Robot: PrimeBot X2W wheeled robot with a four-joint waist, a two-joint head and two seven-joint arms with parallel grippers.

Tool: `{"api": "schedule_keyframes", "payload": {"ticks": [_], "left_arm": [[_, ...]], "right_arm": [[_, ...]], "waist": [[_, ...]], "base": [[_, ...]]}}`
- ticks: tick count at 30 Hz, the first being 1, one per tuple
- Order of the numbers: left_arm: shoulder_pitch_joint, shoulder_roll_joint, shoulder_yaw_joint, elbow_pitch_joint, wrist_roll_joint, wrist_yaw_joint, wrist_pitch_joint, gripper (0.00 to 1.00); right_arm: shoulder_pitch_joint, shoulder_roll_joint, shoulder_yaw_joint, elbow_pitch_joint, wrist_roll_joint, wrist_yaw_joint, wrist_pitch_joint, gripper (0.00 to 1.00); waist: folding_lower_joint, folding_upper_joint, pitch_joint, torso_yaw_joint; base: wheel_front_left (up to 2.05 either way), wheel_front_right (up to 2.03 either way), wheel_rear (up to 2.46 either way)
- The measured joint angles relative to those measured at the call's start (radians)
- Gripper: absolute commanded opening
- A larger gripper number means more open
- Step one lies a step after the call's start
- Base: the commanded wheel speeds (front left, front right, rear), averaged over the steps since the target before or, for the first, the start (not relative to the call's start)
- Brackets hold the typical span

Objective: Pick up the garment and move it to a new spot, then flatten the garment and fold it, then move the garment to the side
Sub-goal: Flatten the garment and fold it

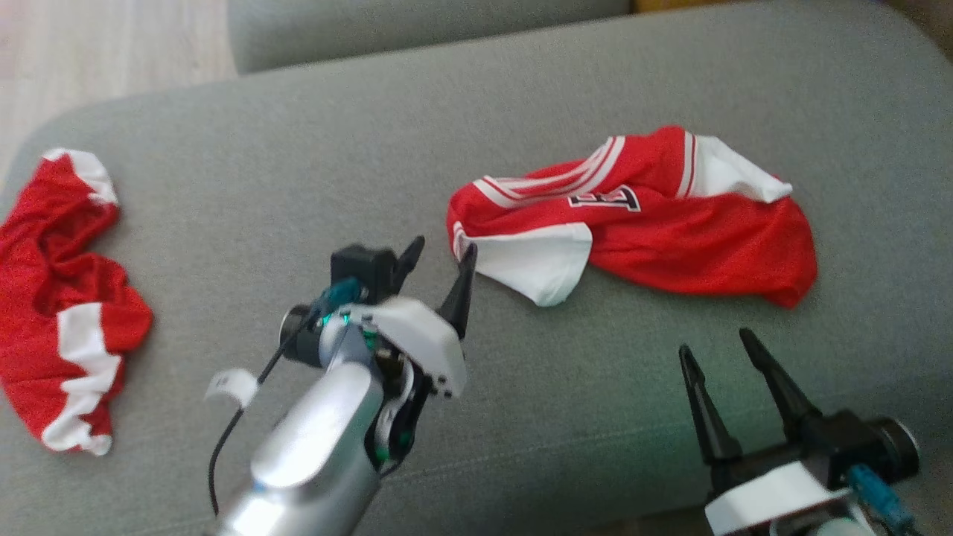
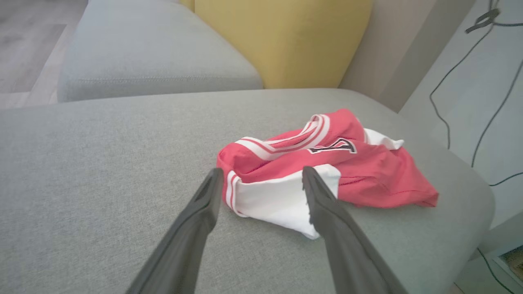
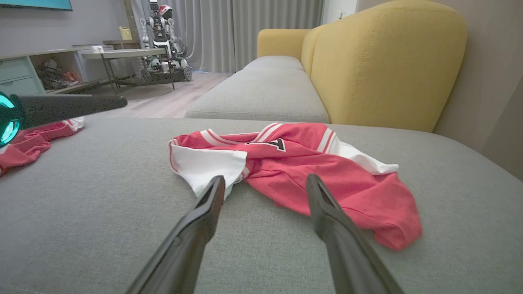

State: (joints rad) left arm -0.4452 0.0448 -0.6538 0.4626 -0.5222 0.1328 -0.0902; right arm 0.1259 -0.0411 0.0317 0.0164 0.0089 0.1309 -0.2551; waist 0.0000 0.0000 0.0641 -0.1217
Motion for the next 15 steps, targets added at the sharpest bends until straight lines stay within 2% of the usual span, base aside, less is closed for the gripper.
{"api": "schedule_keyframes", "payload": {"ticks": [6, 10, 13, 15], "left_arm": [[-0.136, -0.002, -0.075, 0.180, -0.091, 0.045, -0.021, 1.00], [-0.193, -0.005, -0.121, 0.258, -0.134, 0.020, -0.085, 1.00], [-0.242, -0.005, -0.145, 0.315, -0.167, -0.002, -0.098, 1.00], [-0.273, -0.006, -0.154, 0.357, -0.183, -0.002, -0.104, 1.00]], "right_arm": [[-0.073, 0.000, 0.006, 0.000, 0.019, 0.000, 0.000, 1.00], [-0.090, 0.000, 0.008, 0.000, 0.028, 0.000, 0.000, 1.00], [-0.097, 0.000, 0.007, 0.000, 0.032, 0.000, 0.000, 1.00], [-0.099, 0.000, 0.006, 0.000, 0.034, 0.000, 0.000, 1.00]], "waist": [[0.0001, 0.0000, 0.074, -0.041], [0.0001, 0.0000, 0.105, -0.072], [0.0001, 0.0000, 0.124, -0.090], [0.0001, 0.0000, 0.134, -0.102]], "base": [[0.00, 0.00, 0.00], [0.00, 0.00, 0.00], [0.00, 0.00, 0.00], [0.00, 0.00, 0.00]]}}
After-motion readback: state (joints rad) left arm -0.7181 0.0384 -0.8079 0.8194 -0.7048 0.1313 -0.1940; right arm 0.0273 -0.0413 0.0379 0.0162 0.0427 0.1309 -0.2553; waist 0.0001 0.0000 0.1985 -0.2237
